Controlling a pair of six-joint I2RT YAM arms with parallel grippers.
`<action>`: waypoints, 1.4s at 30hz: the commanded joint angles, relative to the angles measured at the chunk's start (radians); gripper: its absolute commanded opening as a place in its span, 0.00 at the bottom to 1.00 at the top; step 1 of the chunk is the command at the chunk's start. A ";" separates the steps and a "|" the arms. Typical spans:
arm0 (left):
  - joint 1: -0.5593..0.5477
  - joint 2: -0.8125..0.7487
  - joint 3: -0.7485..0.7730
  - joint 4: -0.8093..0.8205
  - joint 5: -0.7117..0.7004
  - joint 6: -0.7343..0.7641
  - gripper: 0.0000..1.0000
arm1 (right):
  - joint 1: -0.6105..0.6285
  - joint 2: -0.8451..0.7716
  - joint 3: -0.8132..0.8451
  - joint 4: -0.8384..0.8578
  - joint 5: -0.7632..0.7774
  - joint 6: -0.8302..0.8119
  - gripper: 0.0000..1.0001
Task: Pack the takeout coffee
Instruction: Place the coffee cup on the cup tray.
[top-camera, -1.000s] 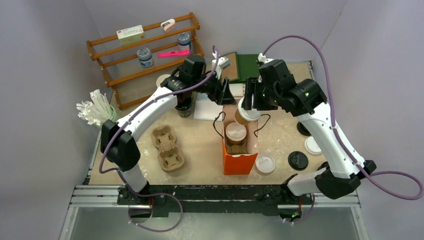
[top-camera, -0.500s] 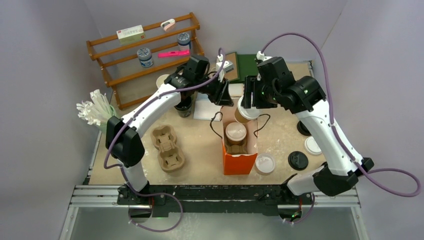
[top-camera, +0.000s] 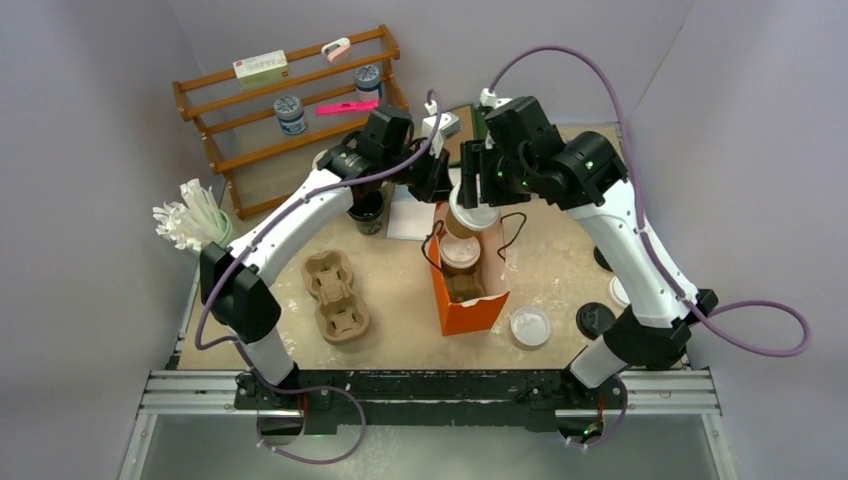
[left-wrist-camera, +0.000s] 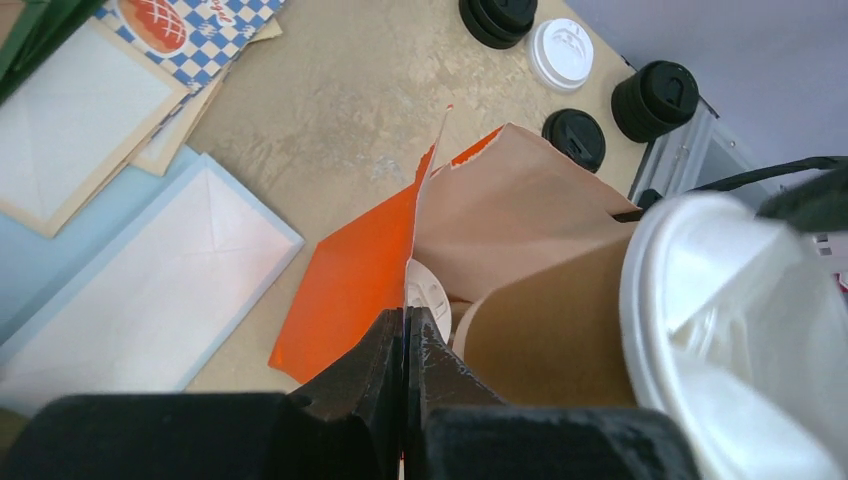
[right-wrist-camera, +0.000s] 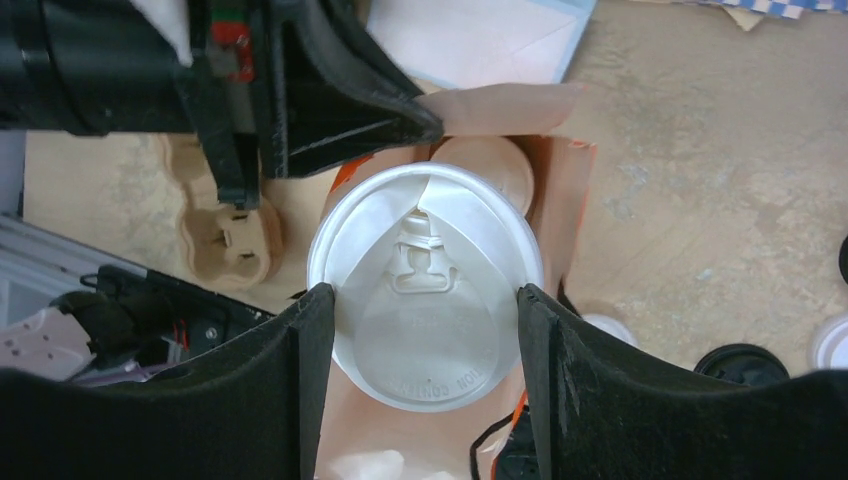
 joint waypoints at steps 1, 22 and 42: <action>0.000 -0.082 0.007 -0.038 -0.104 -0.062 0.00 | 0.081 0.005 0.017 -0.042 0.037 0.011 0.45; -0.001 -0.419 -0.379 0.246 -0.260 -0.215 0.00 | 0.389 -0.124 -0.322 0.113 0.330 0.136 0.44; 0.000 -0.491 -0.499 0.542 -0.079 -0.231 0.00 | 0.454 -0.367 -0.619 0.286 0.509 0.036 0.38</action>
